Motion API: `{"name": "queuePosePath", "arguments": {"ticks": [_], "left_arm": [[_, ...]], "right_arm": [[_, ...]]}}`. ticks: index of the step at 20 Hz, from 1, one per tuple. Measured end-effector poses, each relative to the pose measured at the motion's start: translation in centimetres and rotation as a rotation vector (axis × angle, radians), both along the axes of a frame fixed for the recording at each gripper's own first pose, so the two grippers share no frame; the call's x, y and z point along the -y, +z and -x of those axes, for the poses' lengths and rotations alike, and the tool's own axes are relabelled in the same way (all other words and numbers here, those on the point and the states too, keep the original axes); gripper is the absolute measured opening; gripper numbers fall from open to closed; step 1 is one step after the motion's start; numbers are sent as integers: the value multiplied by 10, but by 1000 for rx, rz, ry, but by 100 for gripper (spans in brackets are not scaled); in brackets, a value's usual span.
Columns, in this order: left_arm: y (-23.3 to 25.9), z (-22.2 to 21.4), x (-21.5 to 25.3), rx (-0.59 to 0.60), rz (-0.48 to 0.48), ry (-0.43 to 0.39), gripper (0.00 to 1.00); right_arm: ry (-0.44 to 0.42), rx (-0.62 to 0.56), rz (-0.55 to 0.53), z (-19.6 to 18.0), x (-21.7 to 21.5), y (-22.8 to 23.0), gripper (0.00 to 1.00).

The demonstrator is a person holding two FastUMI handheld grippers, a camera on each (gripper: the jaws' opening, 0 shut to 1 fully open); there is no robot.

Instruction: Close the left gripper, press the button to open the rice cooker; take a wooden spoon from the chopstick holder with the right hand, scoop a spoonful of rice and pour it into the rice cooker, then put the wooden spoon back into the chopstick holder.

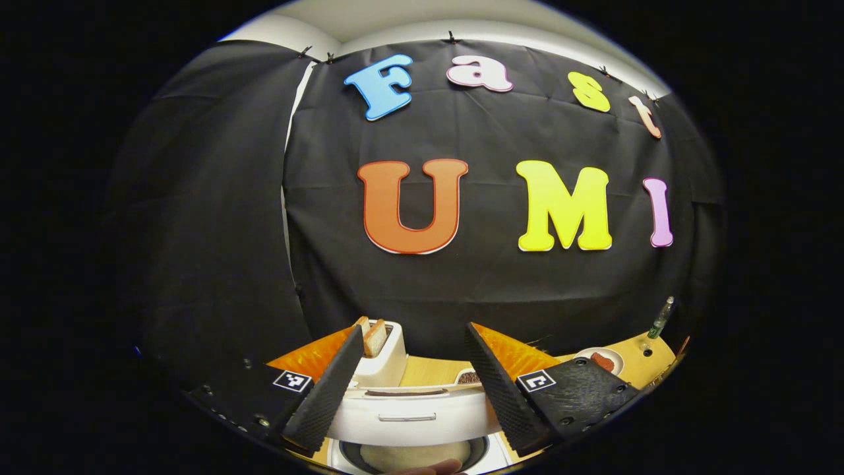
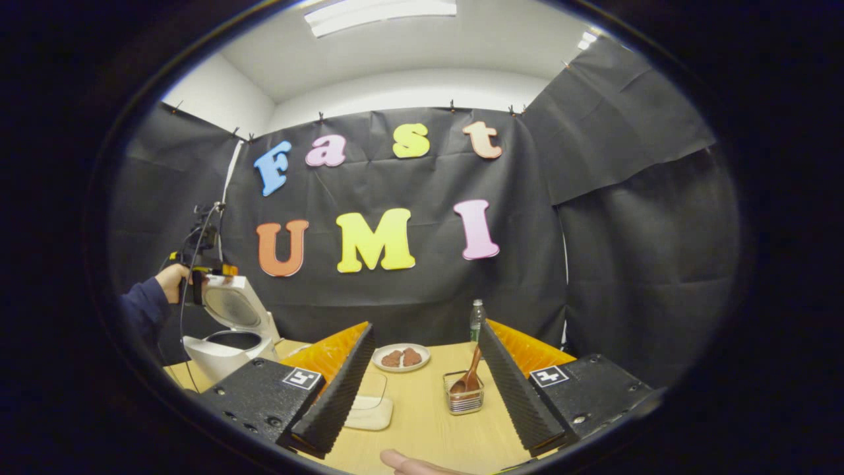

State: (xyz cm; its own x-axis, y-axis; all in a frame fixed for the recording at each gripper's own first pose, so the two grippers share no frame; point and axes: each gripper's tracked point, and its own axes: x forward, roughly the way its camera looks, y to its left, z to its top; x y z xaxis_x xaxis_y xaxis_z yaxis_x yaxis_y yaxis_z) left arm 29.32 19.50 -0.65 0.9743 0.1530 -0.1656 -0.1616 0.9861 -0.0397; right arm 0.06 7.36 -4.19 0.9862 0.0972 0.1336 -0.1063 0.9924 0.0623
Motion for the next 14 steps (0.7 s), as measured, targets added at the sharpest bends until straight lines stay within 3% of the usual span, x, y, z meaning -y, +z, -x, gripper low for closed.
{"name": "queuePosePath", "arguments": {"ticks": [13,14], "left_arm": [[-84,61,29,-202,30,-44,94],[-93,65,32,-226,26,-51,94]], "right_arm": [[42,-38,-32,2,-2,-15,96],[48,-42,-29,2,-4,-17,99]]}}
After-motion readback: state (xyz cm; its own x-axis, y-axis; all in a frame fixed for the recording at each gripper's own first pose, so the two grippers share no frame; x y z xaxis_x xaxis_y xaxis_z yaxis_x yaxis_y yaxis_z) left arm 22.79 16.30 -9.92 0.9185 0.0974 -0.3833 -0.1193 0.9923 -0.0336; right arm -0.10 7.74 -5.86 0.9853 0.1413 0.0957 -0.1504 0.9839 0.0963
